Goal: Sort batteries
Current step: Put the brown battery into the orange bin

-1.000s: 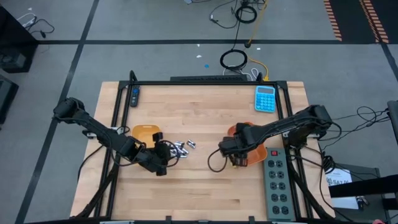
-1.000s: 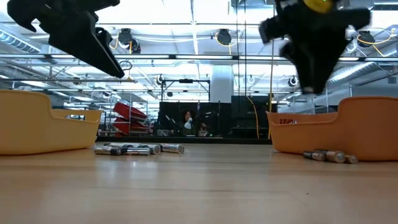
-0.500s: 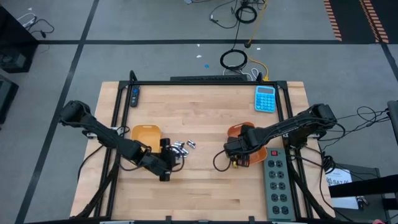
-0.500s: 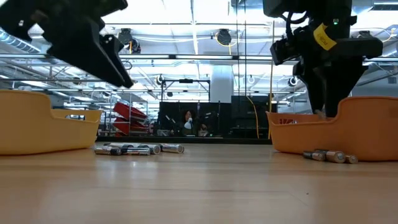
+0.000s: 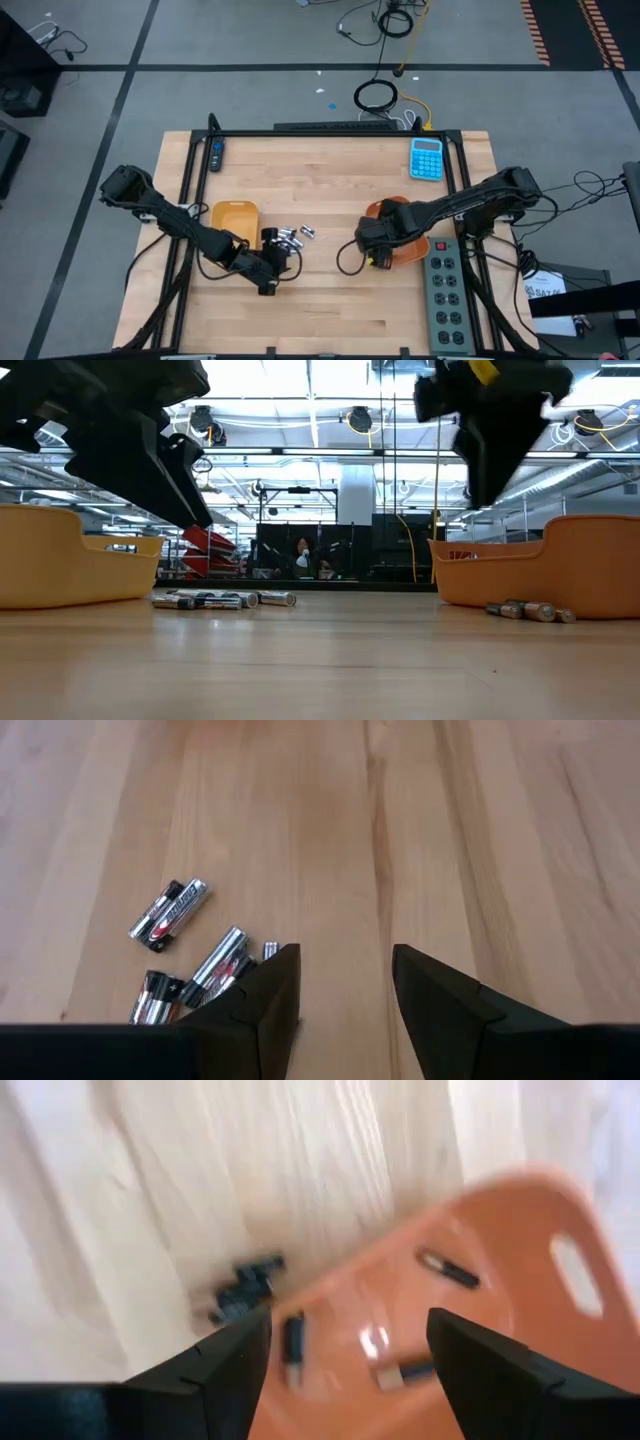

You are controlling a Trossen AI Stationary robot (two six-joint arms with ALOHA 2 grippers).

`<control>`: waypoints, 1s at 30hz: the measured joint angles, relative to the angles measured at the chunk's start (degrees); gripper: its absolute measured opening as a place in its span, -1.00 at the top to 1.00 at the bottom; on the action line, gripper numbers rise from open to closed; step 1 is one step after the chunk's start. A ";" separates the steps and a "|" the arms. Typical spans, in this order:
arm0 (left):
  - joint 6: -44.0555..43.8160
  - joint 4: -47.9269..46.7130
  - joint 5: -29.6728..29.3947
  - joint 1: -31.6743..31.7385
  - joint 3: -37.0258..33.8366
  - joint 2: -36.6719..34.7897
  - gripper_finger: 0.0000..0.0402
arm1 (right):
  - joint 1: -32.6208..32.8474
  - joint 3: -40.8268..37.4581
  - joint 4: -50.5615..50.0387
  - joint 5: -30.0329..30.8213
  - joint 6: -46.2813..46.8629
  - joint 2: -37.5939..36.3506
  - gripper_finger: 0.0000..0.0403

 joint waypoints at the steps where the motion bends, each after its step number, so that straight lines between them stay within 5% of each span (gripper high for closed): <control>1: 0.04 0.27 0.01 0.01 0.00 0.00 0.15 | 0.47 0.39 1.58 0.07 -0.20 0.56 -0.28; 6: -0.02 1.13 0.41 0.00 0.00 0.00 0.15 | 3.23 3.46 8.23 -1.54 -3.65 6.53 -0.28; 20: -0.13 1.88 1.51 0.00 0.00 0.00 0.15 | 3.45 5.26 4.93 -9.11 -9.12 17.21 -0.29; 30: -0.04 1.67 1.51 0.00 0.00 0.00 0.15 | 2.32 5.34 4.43 -9.12 -10.97 18.25 -0.71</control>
